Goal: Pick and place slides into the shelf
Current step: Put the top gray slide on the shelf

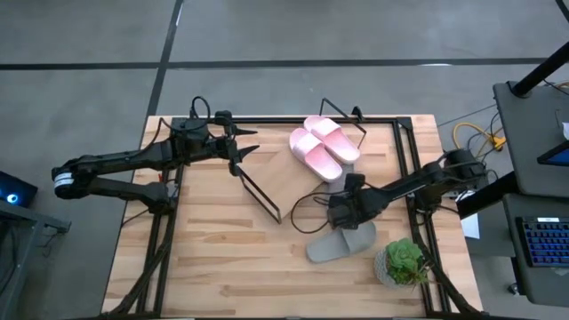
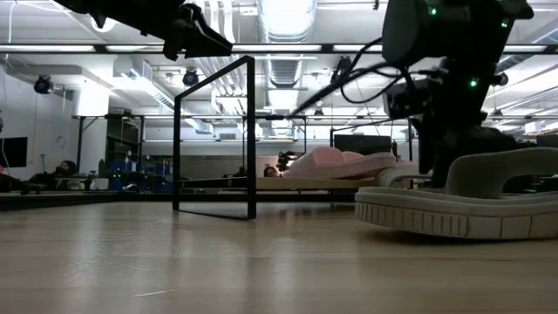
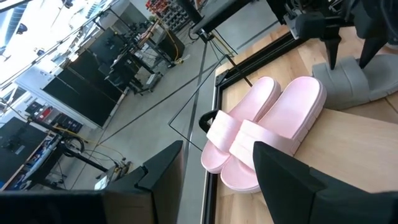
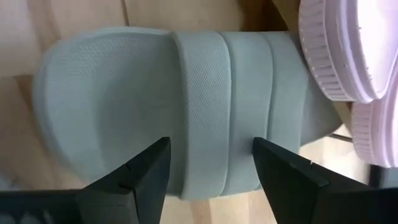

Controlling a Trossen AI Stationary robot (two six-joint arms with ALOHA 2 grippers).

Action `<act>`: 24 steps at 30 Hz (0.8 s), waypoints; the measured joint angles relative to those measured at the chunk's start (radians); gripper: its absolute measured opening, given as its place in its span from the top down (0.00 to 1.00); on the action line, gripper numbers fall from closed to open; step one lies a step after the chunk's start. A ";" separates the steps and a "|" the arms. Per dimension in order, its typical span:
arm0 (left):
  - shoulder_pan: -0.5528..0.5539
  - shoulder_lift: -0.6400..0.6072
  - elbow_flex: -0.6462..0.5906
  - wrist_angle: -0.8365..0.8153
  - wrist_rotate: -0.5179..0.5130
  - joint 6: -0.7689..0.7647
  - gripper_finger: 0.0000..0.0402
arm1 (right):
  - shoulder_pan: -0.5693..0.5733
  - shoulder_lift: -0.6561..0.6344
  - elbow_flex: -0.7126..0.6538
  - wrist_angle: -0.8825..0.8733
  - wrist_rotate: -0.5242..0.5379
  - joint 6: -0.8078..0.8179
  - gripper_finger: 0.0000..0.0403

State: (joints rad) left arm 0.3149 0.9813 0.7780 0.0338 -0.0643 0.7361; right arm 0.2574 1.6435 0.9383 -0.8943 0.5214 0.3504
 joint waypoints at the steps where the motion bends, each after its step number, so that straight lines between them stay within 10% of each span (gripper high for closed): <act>1: 0.000 0.000 0.000 0.000 0.000 0.000 0.55 | 0.000 0.010 0.000 0.000 0.018 0.001 0.46; 12: 0.000 0.000 0.000 0.000 0.000 0.000 0.55 | 0.001 0.028 0.002 -0.022 0.057 0.046 0.50; 24: 0.000 0.000 0.000 -0.010 0.000 0.000 0.55 | 0.000 0.028 0.013 -0.114 -0.024 0.047 0.96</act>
State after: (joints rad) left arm 0.3146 0.9813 0.7780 0.0236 -0.0643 0.7364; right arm 0.2573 1.6714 0.9514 -1.0084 0.4971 0.3972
